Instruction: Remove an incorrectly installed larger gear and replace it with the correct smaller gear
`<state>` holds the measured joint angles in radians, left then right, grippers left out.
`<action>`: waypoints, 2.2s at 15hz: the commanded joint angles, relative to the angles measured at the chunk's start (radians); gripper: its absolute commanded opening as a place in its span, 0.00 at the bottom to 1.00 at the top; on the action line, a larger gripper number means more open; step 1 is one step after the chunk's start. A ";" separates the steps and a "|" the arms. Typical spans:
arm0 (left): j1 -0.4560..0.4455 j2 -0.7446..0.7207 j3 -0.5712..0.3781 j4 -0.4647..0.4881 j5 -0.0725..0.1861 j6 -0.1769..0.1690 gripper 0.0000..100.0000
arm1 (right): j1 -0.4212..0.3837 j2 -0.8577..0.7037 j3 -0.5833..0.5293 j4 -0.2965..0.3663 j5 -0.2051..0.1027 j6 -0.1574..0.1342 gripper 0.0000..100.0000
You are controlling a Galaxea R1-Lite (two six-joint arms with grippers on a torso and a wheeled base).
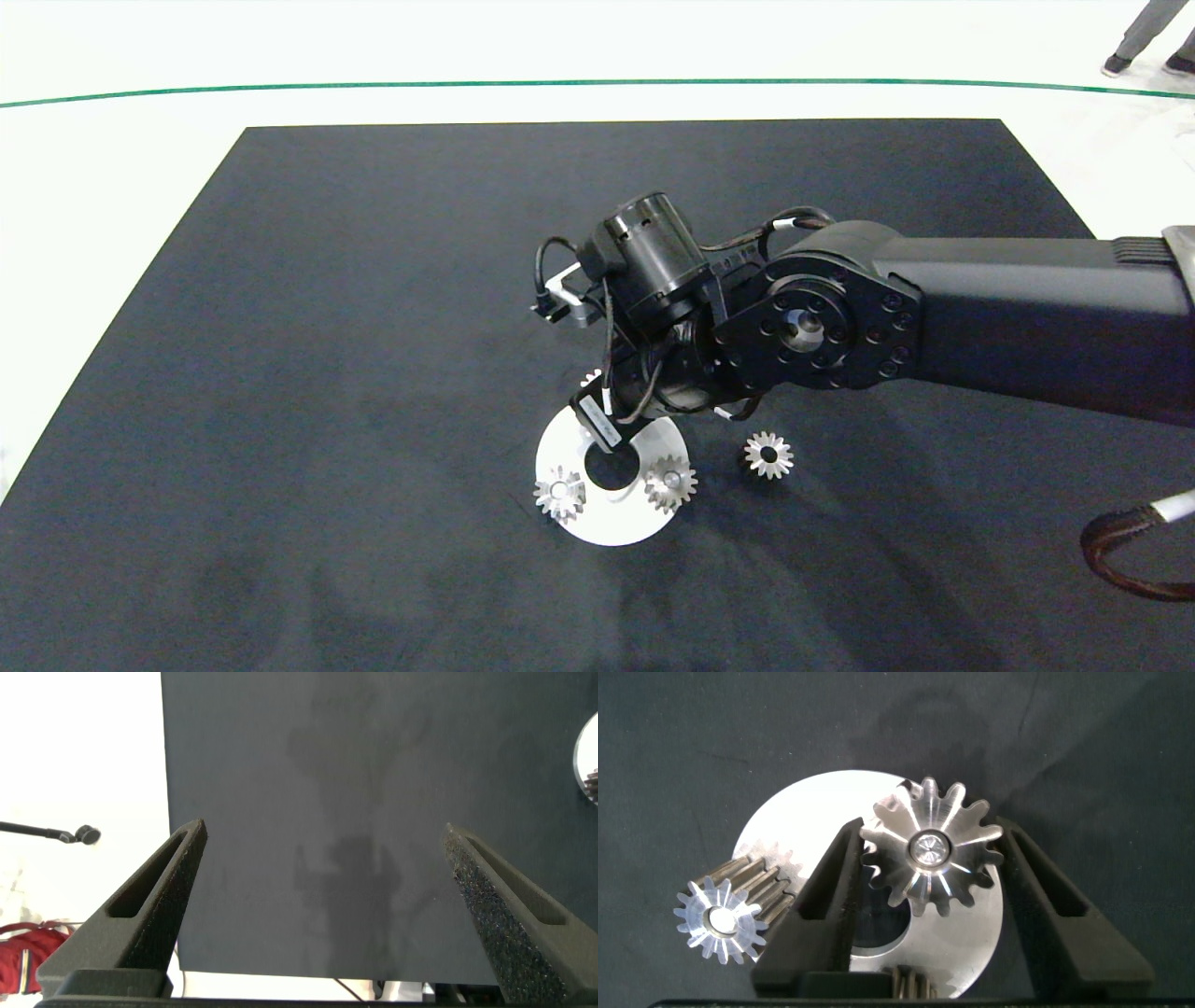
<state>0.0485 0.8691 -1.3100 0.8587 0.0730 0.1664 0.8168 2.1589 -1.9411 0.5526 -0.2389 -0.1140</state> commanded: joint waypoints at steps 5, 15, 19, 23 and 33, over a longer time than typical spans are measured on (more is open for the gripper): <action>0.001 -0.001 0.000 0.005 0.001 0.005 1.00 | 0.008 -0.014 0.001 0.004 -0.017 -0.001 0.38; 0.001 -0.002 0.000 0.006 0.001 0.012 1.00 | 0.035 -0.048 0.014 0.010 -0.023 -0.003 0.37; 0.001 -0.004 0.000 0.006 0.001 0.013 1.00 | 0.035 -0.065 0.013 0.010 -0.023 -0.004 0.37; 0.001 -0.004 0.000 0.006 0.001 0.013 1.00 | 0.039 -0.096 0.016 0.012 -0.076 -0.007 0.37; 0.001 -0.004 0.000 0.020 0.001 0.019 1.00 | 0.073 -0.067 -0.059 0.193 -0.123 -0.096 1.00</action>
<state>0.0485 0.8649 -1.3094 0.8740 0.0726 0.1840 0.8996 2.0685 -1.9926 0.7340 -0.3574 -0.2062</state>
